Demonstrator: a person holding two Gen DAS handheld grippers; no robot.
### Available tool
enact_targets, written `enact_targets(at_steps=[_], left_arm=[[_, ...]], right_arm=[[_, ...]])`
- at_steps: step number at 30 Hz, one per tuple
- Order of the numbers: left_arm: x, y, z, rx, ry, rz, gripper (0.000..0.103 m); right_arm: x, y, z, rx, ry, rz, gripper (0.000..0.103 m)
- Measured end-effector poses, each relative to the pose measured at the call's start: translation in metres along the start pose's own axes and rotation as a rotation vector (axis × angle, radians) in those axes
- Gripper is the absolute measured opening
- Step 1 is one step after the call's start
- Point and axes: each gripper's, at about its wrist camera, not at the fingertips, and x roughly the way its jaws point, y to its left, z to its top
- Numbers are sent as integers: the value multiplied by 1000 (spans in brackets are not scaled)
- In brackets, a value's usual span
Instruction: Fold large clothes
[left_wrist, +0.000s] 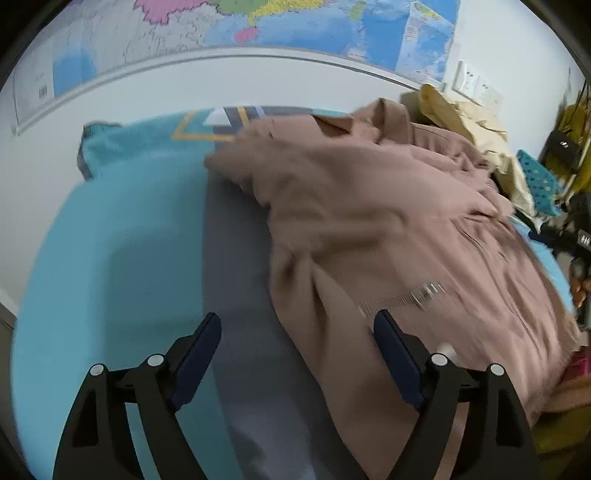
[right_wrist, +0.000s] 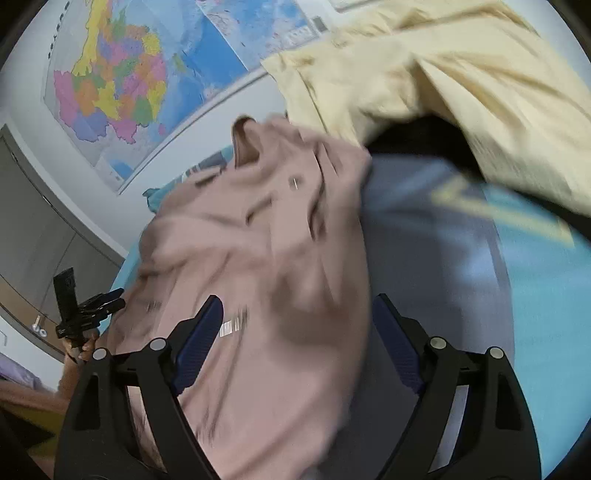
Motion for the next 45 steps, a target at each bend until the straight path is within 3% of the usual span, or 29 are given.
enact_targets(at_steps=[5,8,10,14,15,17,20,22,24,26,30,32,35,37,40,45], left_arm=[[-12,-3,-28,-45,25,-72,84],[-16,-10,-42,-51,56,-147,86],[-19,-18,-50,-37,55,-166,95],[-25,-37,-64,-14,51,-254,95],[-23,-44,-65,-7,50,-264,95],[-20,-58,-63,25,60,-215,92],[-20,-65,-58,35,76,-112,87],[-30,-63,-59,56,36,-33,87],[-48,-64,-58,79,-31,-1,87],[-64,-67,-57,91,-86,-1,87],[-76,-79,-54,134,-118,12,87],[-76,-87,-55,151,-119,11,87],[-73,-94,-57,151,-119,-7,87],[-72,-95,-60,147,-116,-22,87],[-75,-98,-67,160,-120,-31,87],[-89,-115,-79,251,-157,-103,87]], right_arm=[[-26,-6,-49,59,37,70,84],[-30,-2,-65,52,55,82,84],[-30,2,-76,49,68,108,85],[-27,10,-86,24,56,163,85],[-25,13,-87,12,57,166,81],[-23,17,-86,4,73,145,74],[-39,29,-82,-47,17,1,80],[-55,43,-84,-133,-39,-38,81],[-66,70,-87,-253,-75,-46,85],[-59,97,-90,-359,-42,-12,85],[-7,157,-109,-598,100,28,82],[23,175,-114,-655,167,33,77],[59,184,-112,-655,271,60,60],[68,182,-111,-651,286,61,31],[58,174,-98,-585,268,118,15],[36,168,-63,-440,183,216,10]])
